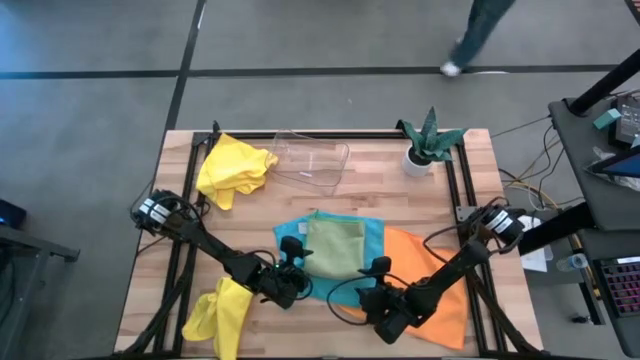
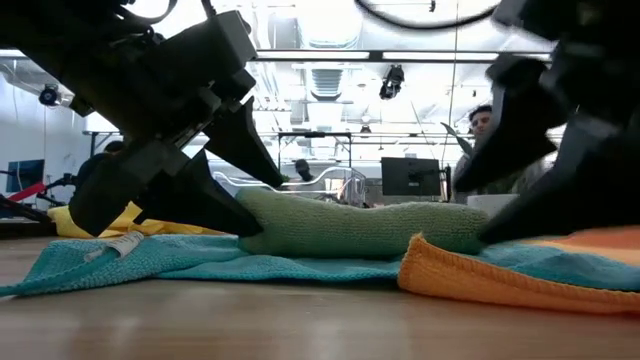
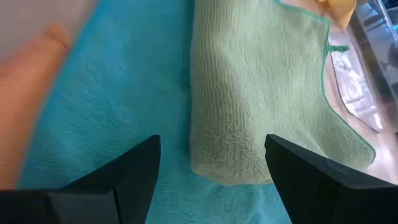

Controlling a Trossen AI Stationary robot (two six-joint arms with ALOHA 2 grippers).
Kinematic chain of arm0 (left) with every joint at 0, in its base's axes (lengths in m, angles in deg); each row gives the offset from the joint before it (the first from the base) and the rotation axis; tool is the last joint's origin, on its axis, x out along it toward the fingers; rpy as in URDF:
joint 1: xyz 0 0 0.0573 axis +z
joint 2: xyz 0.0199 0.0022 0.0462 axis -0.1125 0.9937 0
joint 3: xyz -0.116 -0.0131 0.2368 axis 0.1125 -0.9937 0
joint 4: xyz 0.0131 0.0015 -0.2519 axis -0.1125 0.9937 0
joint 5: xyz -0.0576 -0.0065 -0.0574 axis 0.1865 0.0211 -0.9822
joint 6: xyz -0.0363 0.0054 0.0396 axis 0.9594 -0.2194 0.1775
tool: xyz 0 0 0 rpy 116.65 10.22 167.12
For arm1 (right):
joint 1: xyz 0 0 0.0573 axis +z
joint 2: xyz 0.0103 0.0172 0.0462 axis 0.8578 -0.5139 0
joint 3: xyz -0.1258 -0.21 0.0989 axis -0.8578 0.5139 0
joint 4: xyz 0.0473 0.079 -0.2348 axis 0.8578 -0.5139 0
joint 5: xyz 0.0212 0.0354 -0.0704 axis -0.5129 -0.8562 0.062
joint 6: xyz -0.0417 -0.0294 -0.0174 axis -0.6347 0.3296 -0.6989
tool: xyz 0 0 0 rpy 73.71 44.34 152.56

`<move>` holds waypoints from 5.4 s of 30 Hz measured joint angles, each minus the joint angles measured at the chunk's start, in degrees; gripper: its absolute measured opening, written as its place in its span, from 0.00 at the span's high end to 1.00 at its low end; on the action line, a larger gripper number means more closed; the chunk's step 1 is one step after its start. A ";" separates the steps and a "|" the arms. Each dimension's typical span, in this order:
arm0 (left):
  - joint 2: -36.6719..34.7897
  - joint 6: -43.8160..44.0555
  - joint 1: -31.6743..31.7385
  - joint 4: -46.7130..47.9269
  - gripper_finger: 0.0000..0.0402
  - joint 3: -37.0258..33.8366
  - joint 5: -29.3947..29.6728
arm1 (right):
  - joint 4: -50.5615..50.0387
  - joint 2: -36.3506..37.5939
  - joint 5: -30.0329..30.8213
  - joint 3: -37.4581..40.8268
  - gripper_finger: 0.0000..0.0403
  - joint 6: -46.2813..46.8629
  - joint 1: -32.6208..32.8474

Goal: Fold microfiber towels
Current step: Fold the green towel

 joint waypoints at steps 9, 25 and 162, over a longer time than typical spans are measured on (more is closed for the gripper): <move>0.00 0.05 0.00 -0.06 0.25 -0.02 -0.10 | -0.22 -1.08 1.46 -0.62 0.34 -5.17 -1.18; 0.00 0.07 0.00 -0.03 0.25 -0.02 -0.38 | -1.84 -1.08 -4.41 -0.60 0.72 -6.67 -3.31; -1.88 12.24 -0.99 9.19 1.00 6.84 -32.82 | -14.69 -4.97 -11.27 -19.41 0.98 6.46 1.41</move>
